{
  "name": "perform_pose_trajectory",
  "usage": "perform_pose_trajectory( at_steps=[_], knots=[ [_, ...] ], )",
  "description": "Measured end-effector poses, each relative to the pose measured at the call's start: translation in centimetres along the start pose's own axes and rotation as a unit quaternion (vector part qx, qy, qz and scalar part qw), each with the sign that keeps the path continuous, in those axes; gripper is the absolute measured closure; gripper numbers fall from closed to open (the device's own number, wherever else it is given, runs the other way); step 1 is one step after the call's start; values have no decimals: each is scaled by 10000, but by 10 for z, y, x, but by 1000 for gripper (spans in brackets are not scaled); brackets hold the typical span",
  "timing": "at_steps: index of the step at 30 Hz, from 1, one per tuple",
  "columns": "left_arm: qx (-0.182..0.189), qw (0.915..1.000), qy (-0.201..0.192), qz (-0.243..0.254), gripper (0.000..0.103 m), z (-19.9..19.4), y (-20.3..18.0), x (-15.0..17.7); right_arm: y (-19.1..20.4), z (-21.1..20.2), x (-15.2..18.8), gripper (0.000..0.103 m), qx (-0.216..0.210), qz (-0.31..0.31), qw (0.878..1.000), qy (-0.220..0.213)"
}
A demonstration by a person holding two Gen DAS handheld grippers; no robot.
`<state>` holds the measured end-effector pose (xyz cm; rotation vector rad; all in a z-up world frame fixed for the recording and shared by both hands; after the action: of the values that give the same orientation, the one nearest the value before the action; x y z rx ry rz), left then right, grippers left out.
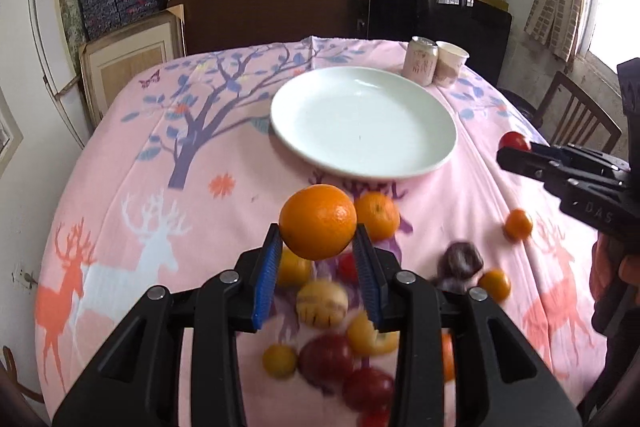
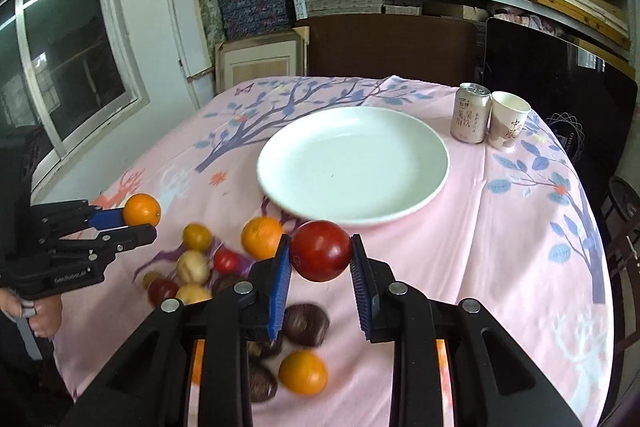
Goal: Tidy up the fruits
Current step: 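Lower both held fruits onto the white plate and open both tools, then grasp a small yellow-brown fruit with the left tool while the right tool grasps a mandarin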
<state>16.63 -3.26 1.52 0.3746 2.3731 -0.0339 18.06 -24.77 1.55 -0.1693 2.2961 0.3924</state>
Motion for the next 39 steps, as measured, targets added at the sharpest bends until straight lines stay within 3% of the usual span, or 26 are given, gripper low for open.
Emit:
perform_pose_trajectory(
  at_steps=[4,9,10,11,12,13,18,21,26,29,33,39],
  knots=[
    [98,9983,436,-371,68,62,-5,-39,-13,57,-21,74,156,330,9988,334],
    [215,9947,832,-563,67,110,-13,-48,-29,101,-17,70,262,759,9934,817],
    [223,9934,883,-700,59,114,-11,-48,-32,104,-16,58,268,861,9921,869],
    [230,9930,838,-799,53,114,-10,-47,-36,102,-16,57,232,950,9922,768],
    [203,9935,740,-835,39,110,-8,-48,-37,97,-16,52,221,990,9925,689],
    [144,9949,612,-783,33,104,-9,-49,-38,91,-15,49,157,998,9930,620],
    [17,9988,373,-307,27,63,-3,-34,-34,46,6,48,-112,821,9951,540],
    [-26,9997,215,-139,18,36,3,-11,-16,14,37,46,-308,290,9975,575],
    [10,9995,301,-14,18,10,9,40,18,-24,91,46,-624,-518,9929,868],
    [-42,9992,385,-48,18,2,13,67,26,-32,114,46,-441,-824,9909,968],
    [-138,9989,412,-165,18,-7,21,92,17,-29,127,47,-169,-775,9909,1086],
    [-196,9985,420,-302,18,-22,32,115,2,-11,116,49,104,-358,9941,1017]
  ],
)
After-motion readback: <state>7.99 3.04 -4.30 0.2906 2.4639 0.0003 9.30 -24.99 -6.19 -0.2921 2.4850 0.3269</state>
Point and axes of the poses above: each gripper's, at about its wrist camera, not at the fingertips, and z roughly the way its jaws point, y to its left, x to its underside, the point moved 6 cm from there along z, roughly the way its jaws point, and after that the axes turned 7 degrees about z, right-handed, at the moved point
